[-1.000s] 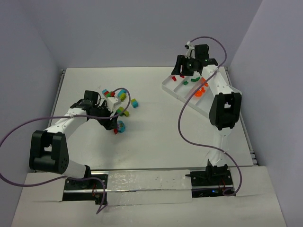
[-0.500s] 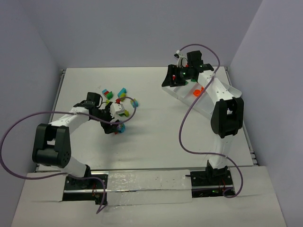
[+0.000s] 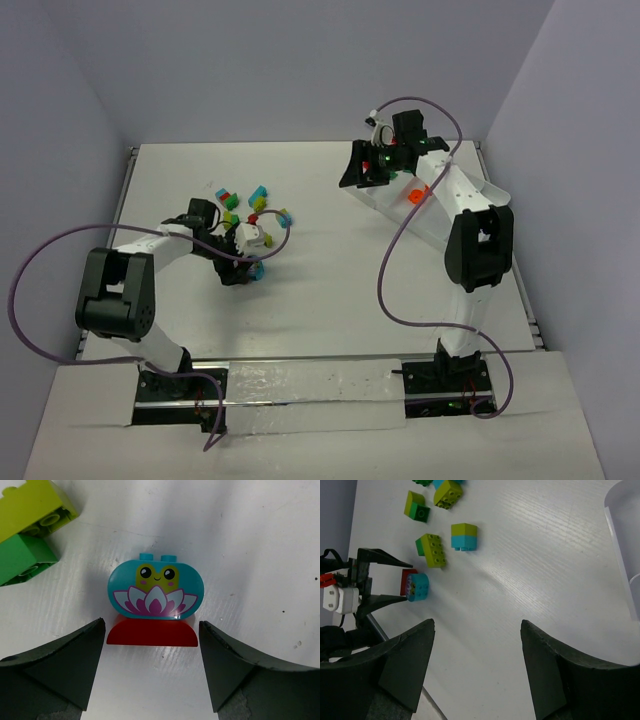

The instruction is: Sort the legos into containers by color

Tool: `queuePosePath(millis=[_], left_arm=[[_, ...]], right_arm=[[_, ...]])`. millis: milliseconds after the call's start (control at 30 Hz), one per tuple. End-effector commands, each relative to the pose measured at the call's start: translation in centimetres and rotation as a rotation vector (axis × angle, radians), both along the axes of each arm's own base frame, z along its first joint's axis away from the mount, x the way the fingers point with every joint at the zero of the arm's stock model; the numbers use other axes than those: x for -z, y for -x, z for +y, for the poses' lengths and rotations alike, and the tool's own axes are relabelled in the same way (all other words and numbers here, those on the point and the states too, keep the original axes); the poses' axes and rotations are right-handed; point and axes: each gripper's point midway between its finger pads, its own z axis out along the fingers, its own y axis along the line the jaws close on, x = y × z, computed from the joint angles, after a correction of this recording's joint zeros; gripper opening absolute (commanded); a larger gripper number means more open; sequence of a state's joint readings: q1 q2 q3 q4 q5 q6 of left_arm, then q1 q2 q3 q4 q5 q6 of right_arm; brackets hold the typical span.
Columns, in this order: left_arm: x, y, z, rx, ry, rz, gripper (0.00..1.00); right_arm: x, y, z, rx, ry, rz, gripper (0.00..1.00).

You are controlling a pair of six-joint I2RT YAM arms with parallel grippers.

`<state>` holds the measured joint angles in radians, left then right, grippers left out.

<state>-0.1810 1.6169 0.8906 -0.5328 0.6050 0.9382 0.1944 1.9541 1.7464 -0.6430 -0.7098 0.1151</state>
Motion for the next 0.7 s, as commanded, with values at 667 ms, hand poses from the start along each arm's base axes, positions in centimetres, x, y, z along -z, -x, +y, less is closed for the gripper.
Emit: queuePosePath(millis=[667], left_arm=[[-2.4, -0.5, -1.1, 0.046, 0.045, -0.072, 0.48]], right_arm=[[-0.4, 4.5, 4.5, -0.109, -0.108, 0.062, 0.77]])
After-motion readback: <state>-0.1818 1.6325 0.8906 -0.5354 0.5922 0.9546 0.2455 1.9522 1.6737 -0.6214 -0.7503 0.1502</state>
